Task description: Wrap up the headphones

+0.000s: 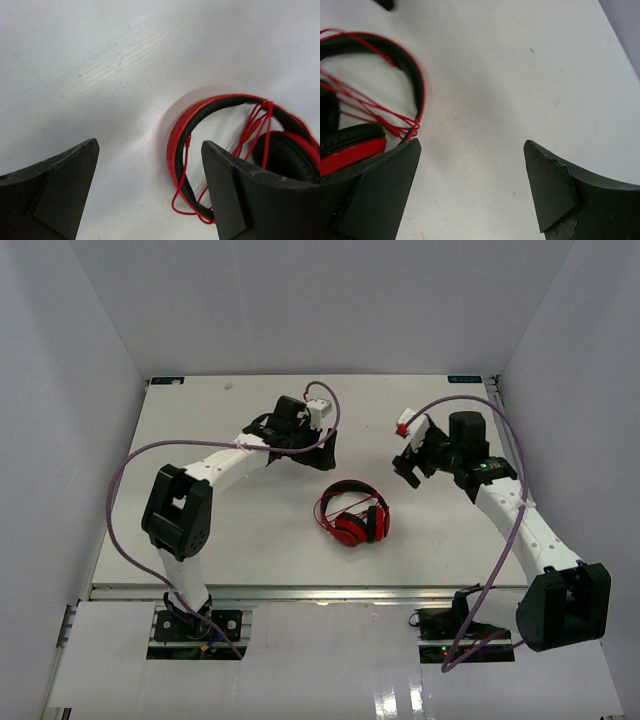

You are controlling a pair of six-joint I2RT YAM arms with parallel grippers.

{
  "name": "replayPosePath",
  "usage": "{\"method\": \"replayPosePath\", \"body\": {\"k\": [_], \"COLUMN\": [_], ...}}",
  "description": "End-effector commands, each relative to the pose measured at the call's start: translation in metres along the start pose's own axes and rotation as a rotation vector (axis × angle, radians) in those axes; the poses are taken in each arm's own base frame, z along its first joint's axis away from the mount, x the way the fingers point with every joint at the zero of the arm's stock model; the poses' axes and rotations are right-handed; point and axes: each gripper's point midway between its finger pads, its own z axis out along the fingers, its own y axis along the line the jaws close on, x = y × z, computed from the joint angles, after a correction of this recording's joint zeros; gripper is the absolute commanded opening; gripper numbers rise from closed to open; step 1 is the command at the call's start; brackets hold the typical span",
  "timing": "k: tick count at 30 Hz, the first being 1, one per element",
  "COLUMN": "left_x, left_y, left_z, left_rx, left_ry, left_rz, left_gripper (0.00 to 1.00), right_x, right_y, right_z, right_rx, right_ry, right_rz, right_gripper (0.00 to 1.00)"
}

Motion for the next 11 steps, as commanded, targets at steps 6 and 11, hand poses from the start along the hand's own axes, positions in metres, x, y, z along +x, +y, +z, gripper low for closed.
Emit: {"method": "replayPosePath", "body": {"k": [6,11], "left_x": [0.010,0.051], "left_y": [-0.077,-0.076], "left_z": [-0.162,-0.168], "left_rx": [0.292,0.297], "left_ry": [-0.472,-0.479], "left_rz": [-0.096,-0.115], "left_gripper": [0.98,0.98], "right_x": [0.036,0.030], "right_y": [-0.030,-0.033], "right_z": [-0.042,-0.058], "right_rx": [0.359,0.442], "right_ry": [-0.050,-0.141], "right_rz": [0.568,0.586], "right_gripper": [0.90,0.90]}}
